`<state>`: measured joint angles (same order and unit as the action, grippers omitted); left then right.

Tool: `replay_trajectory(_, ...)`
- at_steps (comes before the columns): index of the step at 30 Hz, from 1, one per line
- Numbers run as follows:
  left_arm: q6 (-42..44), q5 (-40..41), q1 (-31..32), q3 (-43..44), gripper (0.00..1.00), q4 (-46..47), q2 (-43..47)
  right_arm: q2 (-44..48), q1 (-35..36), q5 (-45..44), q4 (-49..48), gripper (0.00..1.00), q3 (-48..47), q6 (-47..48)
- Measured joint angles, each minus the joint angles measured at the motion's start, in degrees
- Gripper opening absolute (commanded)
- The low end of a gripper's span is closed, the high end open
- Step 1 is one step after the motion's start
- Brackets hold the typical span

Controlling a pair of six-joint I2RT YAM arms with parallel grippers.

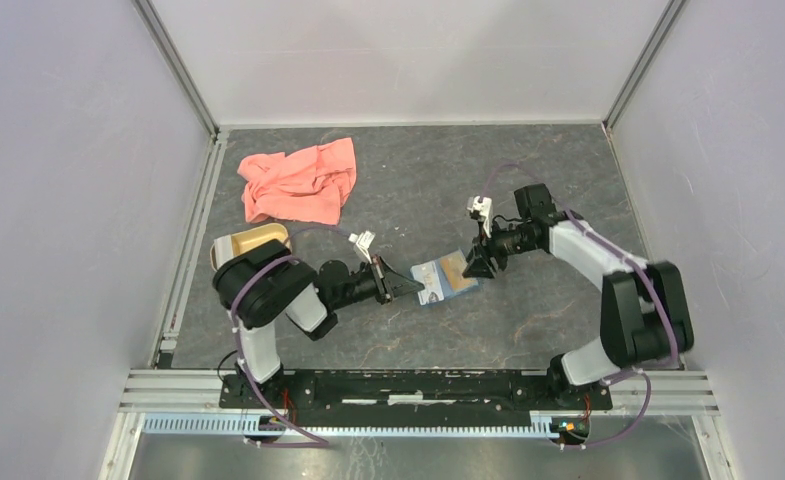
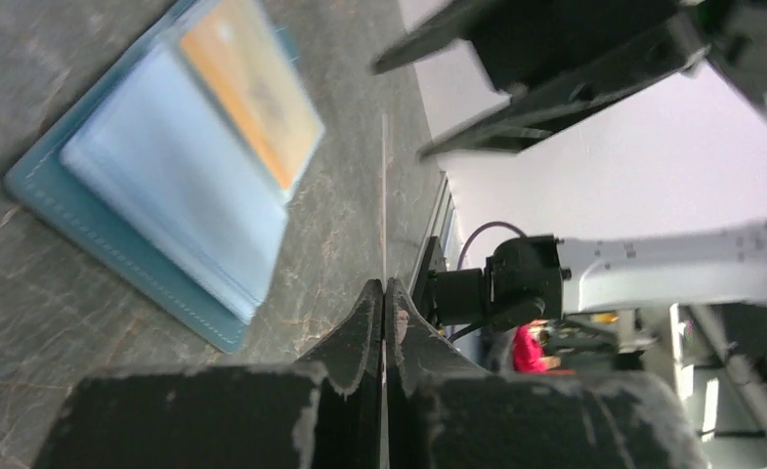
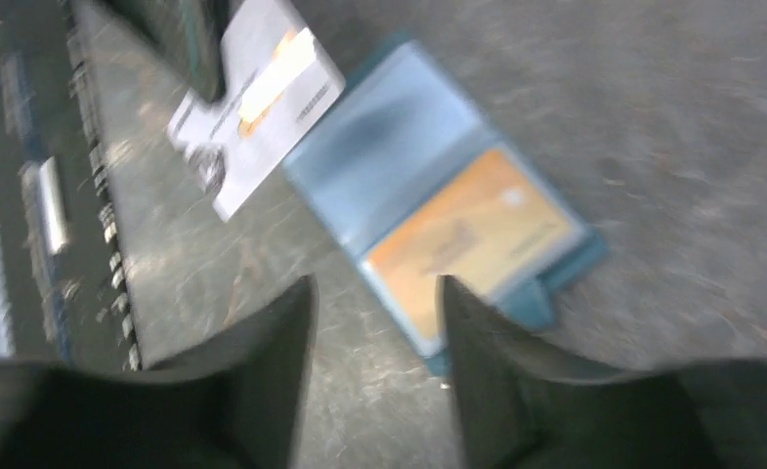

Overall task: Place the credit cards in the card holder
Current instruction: Insert the credit card into the card holder.

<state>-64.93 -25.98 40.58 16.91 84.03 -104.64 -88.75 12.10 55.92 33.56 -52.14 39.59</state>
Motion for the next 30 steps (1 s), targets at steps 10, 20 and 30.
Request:
replay_trajectory(10, -11.72, 0.52, 0.0, 4.79, 0.02, -0.04, -9.97, 2.12, -1.49, -15.98, -20.22, 0.02, 3.54, -18.67)
replay_trajectory(20, -10.82, 2.99, 0.0, 8.96, 0.02, -14.73, -7.69, -2.99, -1.46, -20.46, -20.57, 0.02, 3.52, -21.0)
replay_trajectory(30, -10.6, 3.15, 0.0, 12.26, 0.02, -18.12, -8.9, -6.03, -0.07, -21.55, -19.21, 0.02, 2.1, -20.94)
